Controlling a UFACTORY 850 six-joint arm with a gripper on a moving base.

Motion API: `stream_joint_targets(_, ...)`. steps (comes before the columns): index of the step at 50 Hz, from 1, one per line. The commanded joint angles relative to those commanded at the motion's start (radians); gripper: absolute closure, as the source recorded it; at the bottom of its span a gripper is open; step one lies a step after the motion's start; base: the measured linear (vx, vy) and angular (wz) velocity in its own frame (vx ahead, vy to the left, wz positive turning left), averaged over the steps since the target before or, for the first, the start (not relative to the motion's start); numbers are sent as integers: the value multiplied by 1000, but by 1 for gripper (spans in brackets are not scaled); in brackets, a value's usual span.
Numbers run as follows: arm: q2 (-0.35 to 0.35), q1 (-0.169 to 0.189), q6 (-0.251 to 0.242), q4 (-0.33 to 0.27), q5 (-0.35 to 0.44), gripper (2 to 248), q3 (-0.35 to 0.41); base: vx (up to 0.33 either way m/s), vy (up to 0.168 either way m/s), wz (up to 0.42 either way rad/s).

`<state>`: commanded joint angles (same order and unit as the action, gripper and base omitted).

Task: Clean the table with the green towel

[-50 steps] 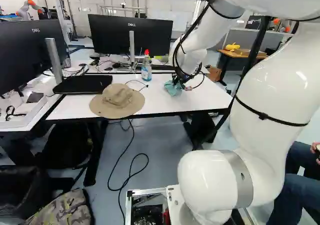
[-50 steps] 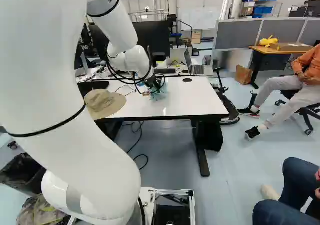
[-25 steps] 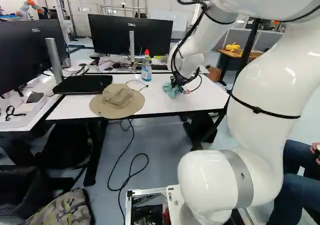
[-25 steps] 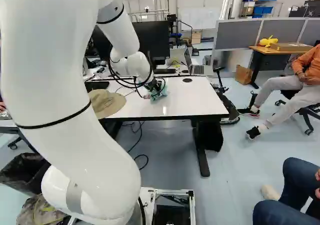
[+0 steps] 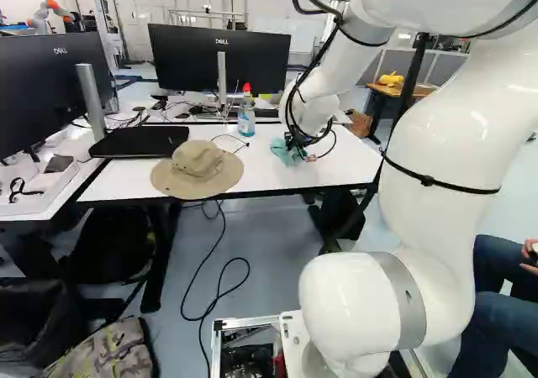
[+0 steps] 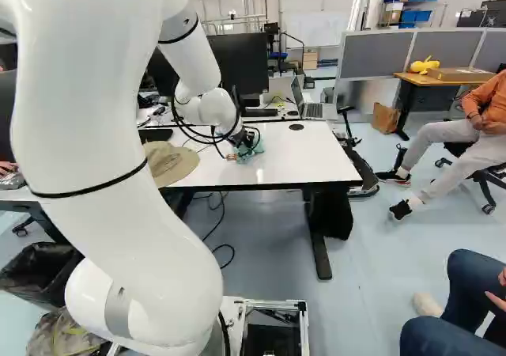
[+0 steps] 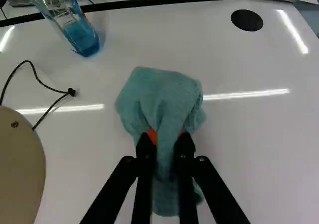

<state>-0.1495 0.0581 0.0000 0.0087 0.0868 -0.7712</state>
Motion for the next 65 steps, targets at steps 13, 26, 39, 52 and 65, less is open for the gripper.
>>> stream_joint_targets(13,0,0,0,0,-19,199,0,0,0,0)
stream_joint_targets(26,0,0,0,0,-63,199,0,0,0,0)
stream_joint_targets(39,0,0,0,0,-107,199,0,0,0,0)
stream_joint_targets(52,0,0,0,0,-130,199,0,0,0,0)
stream_joint_targets(65,0,0,0,0,-135,199,0,0,0,0)
